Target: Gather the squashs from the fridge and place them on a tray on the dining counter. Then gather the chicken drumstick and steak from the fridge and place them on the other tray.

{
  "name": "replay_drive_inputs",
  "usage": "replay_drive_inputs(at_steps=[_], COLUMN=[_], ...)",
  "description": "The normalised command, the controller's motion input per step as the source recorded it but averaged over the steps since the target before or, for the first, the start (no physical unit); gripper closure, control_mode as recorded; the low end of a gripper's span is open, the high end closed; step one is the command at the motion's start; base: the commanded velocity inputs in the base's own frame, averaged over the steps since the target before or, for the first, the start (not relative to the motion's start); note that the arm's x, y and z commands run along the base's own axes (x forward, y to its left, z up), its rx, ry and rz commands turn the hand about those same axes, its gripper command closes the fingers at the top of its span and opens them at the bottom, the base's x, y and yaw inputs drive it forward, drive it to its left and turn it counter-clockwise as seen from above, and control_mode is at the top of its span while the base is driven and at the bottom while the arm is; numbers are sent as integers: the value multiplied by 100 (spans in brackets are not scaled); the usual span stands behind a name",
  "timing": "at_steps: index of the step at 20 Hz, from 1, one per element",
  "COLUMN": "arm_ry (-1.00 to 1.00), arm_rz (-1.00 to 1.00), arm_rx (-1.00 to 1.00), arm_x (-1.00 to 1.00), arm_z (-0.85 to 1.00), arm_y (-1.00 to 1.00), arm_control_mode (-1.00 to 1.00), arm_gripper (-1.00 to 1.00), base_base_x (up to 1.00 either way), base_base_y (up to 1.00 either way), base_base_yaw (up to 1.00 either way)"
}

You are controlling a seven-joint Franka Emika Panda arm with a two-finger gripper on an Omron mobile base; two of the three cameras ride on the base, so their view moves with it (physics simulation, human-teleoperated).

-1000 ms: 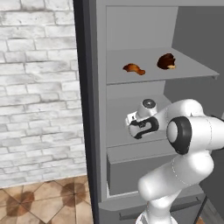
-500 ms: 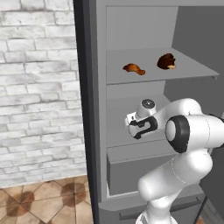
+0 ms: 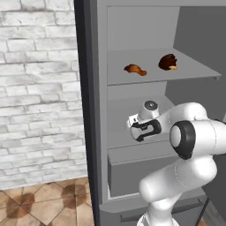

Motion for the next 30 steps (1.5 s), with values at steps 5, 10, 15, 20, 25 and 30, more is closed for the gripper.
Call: replay_drive_inputs(at_steps=[5, 10, 15, 20, 25, 30], arm_ry=[-8, 0, 6, 2, 0, 0], arm_rz=[-3, -14, -18, -8, -1, 0], arm_rx=[1, 7, 2, 0, 0, 0], arm_x=[-48, -53, -52, -51, -70, -74], arm_z=[1, 58, 83, 82, 58, 49], arm_y=[0, -29, -41, -14, 0, 0], arm_control_mode=[-100, -100, -100, -100, -100, -100], arm_gripper=[100, 100, 100, 100, 100, 100], base_base_x=[0, 0, 0, 0, 0, 0], base_base_y=[0, 0, 0, 0, 0, 0], base_base_yaw=[0, 0, 0, 0, 0, 0])
